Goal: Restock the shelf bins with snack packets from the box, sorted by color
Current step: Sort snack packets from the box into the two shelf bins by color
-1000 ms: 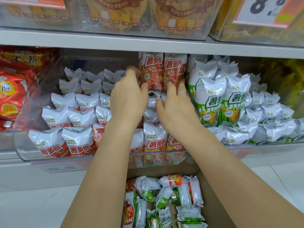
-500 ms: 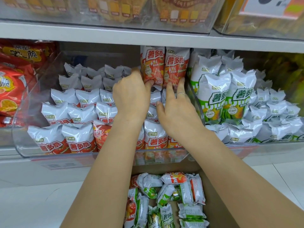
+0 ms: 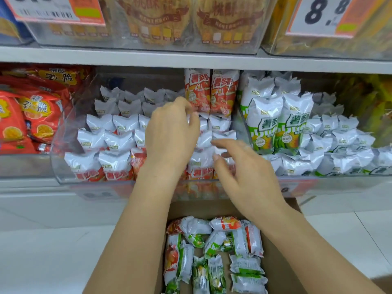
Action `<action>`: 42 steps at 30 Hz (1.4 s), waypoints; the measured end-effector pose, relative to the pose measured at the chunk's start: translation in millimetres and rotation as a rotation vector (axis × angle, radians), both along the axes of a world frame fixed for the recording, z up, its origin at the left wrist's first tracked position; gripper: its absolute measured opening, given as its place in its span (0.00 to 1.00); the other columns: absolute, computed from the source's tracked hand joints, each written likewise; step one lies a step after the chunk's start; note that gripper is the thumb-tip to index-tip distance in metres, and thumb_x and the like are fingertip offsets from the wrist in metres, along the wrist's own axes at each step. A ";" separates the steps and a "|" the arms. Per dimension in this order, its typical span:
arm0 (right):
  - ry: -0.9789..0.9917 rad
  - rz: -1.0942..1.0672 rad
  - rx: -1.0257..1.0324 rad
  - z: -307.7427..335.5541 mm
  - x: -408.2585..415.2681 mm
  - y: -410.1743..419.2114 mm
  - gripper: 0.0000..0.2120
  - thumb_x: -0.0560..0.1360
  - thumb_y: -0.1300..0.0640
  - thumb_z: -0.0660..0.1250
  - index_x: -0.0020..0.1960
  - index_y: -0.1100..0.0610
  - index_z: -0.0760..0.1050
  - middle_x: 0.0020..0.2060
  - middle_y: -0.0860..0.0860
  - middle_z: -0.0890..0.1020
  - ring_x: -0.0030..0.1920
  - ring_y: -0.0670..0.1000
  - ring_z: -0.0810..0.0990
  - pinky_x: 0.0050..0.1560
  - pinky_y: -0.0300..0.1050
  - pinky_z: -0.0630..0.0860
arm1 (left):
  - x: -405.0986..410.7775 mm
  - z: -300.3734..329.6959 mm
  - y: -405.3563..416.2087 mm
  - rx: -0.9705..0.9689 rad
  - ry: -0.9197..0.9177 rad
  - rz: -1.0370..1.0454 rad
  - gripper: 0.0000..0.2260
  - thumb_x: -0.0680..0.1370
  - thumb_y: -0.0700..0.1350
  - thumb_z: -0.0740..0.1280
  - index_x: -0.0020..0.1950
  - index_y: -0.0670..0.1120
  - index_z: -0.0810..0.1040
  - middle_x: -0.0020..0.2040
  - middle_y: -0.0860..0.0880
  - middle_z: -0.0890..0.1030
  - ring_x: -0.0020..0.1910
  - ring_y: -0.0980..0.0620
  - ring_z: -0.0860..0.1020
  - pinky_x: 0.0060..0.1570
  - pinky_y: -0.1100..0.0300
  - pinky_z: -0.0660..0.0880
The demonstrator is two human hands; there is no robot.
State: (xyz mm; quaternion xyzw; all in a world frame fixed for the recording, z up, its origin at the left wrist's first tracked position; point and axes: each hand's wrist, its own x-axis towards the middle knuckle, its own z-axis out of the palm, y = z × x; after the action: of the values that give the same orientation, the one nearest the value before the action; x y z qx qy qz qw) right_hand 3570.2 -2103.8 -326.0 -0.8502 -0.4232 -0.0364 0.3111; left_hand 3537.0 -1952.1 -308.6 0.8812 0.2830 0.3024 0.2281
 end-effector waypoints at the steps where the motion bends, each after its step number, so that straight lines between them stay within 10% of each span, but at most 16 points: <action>1: 0.013 -0.001 0.030 -7.9 -6.2 -14.6 0.17 0.78 0.48 0.56 0.63 0.49 0.75 0.52 0.46 0.81 0.47 0.44 0.78 0.45 0.46 0.75 | -9.5 -0.1 -14.6 0.004 -0.053 -0.019 0.09 0.79 0.48 0.62 0.55 0.47 0.78 0.49 0.49 0.82 0.51 0.46 0.78 0.47 0.49 0.75; 7: 0.268 -0.029 -0.083 -88.2 -31.2 -86.5 0.10 0.78 0.50 0.61 0.56 0.47 0.78 0.40 0.42 0.81 0.42 0.41 0.78 0.42 0.40 0.73 | -63.9 -38.5 -88.0 -0.131 0.029 -0.113 0.07 0.77 0.48 0.62 0.48 0.51 0.79 0.41 0.53 0.83 0.43 0.49 0.80 0.43 0.51 0.76; 17: 0.761 0.005 -0.825 -247.6 -28.8 -138.2 0.15 0.80 0.49 0.59 0.63 0.54 0.75 0.57 0.54 0.81 0.56 0.55 0.79 0.49 0.43 0.74 | -134.8 -240.8 -106.8 -0.557 1.136 -0.045 0.12 0.76 0.44 0.64 0.58 0.45 0.79 0.56 0.45 0.81 0.55 0.44 0.78 0.51 0.55 0.76; 23: 0.835 -0.069 -0.986 -307.9 -39.3 -153.1 0.15 0.80 0.50 0.59 0.64 0.51 0.74 0.60 0.54 0.80 0.60 0.57 0.77 0.53 0.45 0.74 | -155.1 -312.6 -111.4 -0.479 1.400 -0.151 0.18 0.79 0.42 0.60 0.70 0.43 0.69 0.68 0.41 0.72 0.64 0.42 0.73 0.62 0.52 0.72; 30: 0.950 -0.517 -0.583 -334.6 6.0 -139.4 0.22 0.78 0.55 0.65 0.70 0.59 0.66 0.61 0.60 0.77 0.60 0.62 0.76 0.52 0.47 0.72 | -154.1 -358.4 -113.0 -0.249 1.672 -0.425 0.28 0.78 0.40 0.61 0.76 0.43 0.55 0.72 0.39 0.64 0.69 0.41 0.65 0.67 0.49 0.67; 38: 0.189 0.095 -0.914 -328.9 68.7 -74.9 0.33 0.76 0.64 0.62 0.77 0.56 0.52 0.77 0.54 0.55 0.76 0.55 0.54 0.69 0.52 0.64 | -148.5 -357.9 -105.2 -0.129 1.784 -0.606 0.27 0.77 0.43 0.66 0.74 0.45 0.61 0.71 0.42 0.63 0.68 0.43 0.66 0.63 0.51 0.68; 42: 0.118 0.147 -1.012 -341.7 64.4 -63.3 0.36 0.76 0.63 0.64 0.78 0.58 0.49 0.71 0.59 0.61 0.70 0.59 0.63 0.60 0.53 0.71 | -147.6 -349.8 -101.5 -0.352 1.700 -0.469 0.25 0.75 0.45 0.69 0.68 0.44 0.65 0.65 0.43 0.72 0.62 0.44 0.75 0.56 0.53 0.74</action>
State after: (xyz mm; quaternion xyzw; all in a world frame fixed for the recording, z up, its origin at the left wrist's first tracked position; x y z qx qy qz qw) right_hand 3634.6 -2167.1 -667.6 -0.8630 -0.4280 0.2430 -0.1139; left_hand 3389.4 -2053.6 -658.4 0.7950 0.2115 -0.5537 0.1294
